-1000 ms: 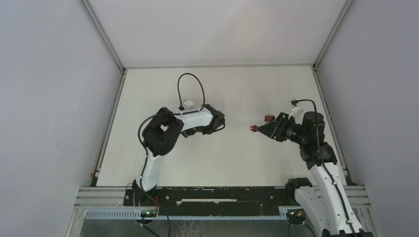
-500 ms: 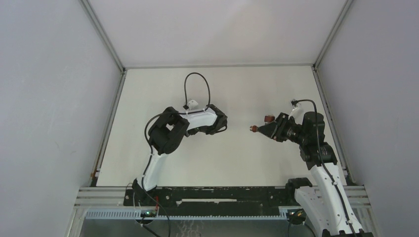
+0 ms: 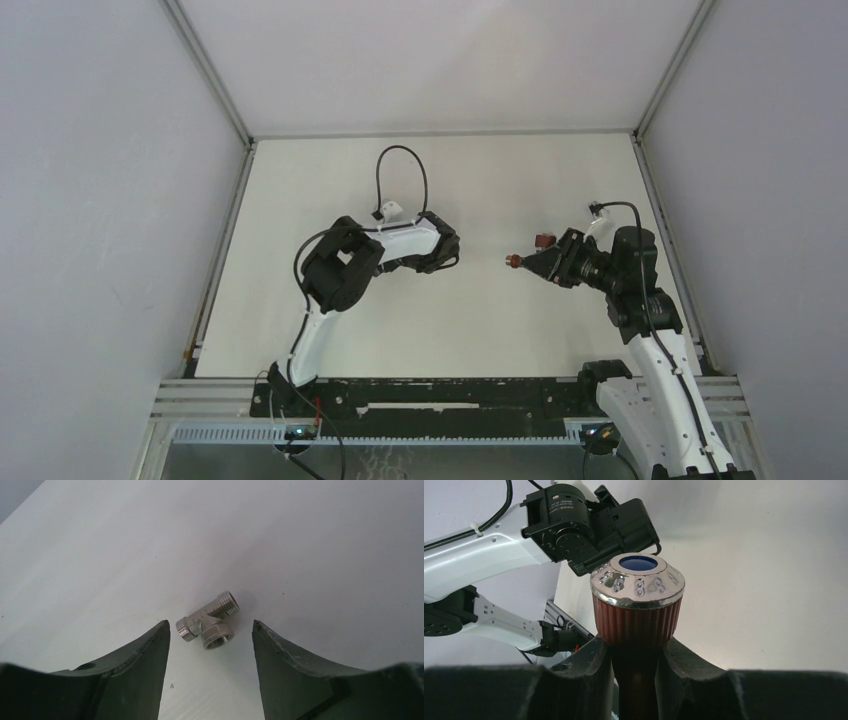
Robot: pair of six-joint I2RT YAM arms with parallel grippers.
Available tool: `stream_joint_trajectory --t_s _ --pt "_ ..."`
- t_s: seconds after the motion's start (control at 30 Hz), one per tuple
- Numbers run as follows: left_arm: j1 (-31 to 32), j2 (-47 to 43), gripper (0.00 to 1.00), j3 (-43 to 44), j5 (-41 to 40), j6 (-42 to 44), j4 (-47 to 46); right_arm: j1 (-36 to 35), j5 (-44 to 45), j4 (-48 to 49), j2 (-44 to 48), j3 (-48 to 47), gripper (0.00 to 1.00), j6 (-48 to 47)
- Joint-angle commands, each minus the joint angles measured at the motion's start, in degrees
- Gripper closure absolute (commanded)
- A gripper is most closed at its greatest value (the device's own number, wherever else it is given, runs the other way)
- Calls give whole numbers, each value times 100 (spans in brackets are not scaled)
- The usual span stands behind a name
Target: Install the water faucets
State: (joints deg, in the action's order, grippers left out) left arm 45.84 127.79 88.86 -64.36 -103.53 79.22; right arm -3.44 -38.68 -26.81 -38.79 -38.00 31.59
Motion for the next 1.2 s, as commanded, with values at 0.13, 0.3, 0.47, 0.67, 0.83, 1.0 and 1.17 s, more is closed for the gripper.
stream_joint_trajectory --t_s 0.13,0.3,0.47,0.67,0.83,1.0,1.17 --pt "32 1 34 266 -224 36 131 23 -79 220 50 -303 100 22" --pt "31 -516 27 96 -133 569 -24 28 -59 203 29 -299 100 -2" --pt "-13 -1972 27 -1327 547 3638 -2570 28 -78 235 -35 -296 100 -33" --pt "-672 -3687 26 -3263 3177 5955 -5054 28 -140 382 -154 -305 100 8" --pt "-1203 -4085 27 -3369 4165 6580 -5065 28 -151 414 -207 -302 100 22" --pt "-1961 -4112 29 -3308 4977 6932 -5209 26 -149 414 -178 -305 100 29" --pt "-2380 -3667 31 -3038 5543 7109 -5052 28 -149 418 -169 -300 100 39"
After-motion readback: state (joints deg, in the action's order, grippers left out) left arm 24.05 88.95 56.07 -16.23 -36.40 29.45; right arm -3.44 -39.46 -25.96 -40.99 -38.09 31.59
